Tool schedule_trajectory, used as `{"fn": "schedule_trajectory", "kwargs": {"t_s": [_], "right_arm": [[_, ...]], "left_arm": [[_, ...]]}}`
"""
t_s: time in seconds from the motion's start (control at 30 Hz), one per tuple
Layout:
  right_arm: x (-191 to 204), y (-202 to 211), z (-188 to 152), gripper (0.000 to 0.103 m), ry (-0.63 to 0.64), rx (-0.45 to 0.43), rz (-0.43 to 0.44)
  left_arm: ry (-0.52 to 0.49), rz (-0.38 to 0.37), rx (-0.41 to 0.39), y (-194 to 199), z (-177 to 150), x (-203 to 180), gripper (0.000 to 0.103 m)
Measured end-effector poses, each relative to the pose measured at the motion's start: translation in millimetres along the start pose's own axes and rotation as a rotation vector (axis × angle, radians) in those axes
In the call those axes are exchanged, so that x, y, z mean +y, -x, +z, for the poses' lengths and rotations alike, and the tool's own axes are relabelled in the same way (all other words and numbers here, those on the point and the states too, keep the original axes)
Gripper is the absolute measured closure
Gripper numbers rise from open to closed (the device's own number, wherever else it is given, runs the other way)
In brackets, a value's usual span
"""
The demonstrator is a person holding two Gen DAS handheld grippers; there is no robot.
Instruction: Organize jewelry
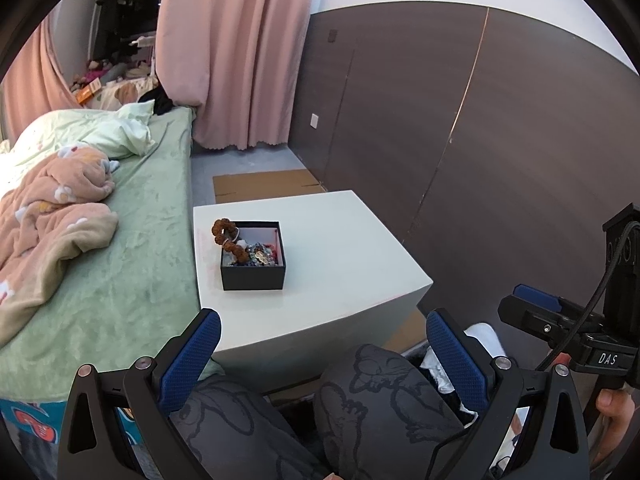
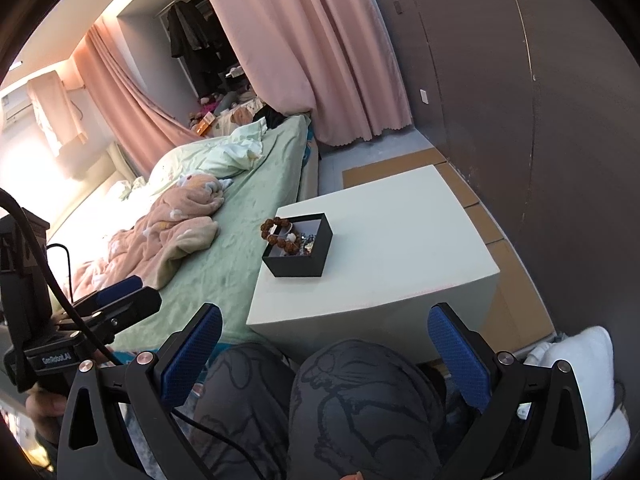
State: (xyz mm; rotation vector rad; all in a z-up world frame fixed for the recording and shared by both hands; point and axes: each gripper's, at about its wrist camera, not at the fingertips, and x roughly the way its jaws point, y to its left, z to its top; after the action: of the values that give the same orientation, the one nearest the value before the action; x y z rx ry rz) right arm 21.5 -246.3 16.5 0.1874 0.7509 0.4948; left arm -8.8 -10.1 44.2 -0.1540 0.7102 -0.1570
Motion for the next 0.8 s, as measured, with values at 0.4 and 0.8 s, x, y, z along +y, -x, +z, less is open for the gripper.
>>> {"fn": "schedule_trajectory", "kwargs": {"t_s": [0.4,0.8], "right_arm": [[-7.0,6.3,-1.7,0.0,-0.013,-0.014,0.022],[-10.6,10.3,-1.6,0.0,-0.024,-0.027,0.026]], "left_arm": [[-0.024,0.007,-0.005,4.1,0.3,-12.8,0.001],[-0.031,0.025,-0.012,6.6,0.0,-19.8,0.001]]}}
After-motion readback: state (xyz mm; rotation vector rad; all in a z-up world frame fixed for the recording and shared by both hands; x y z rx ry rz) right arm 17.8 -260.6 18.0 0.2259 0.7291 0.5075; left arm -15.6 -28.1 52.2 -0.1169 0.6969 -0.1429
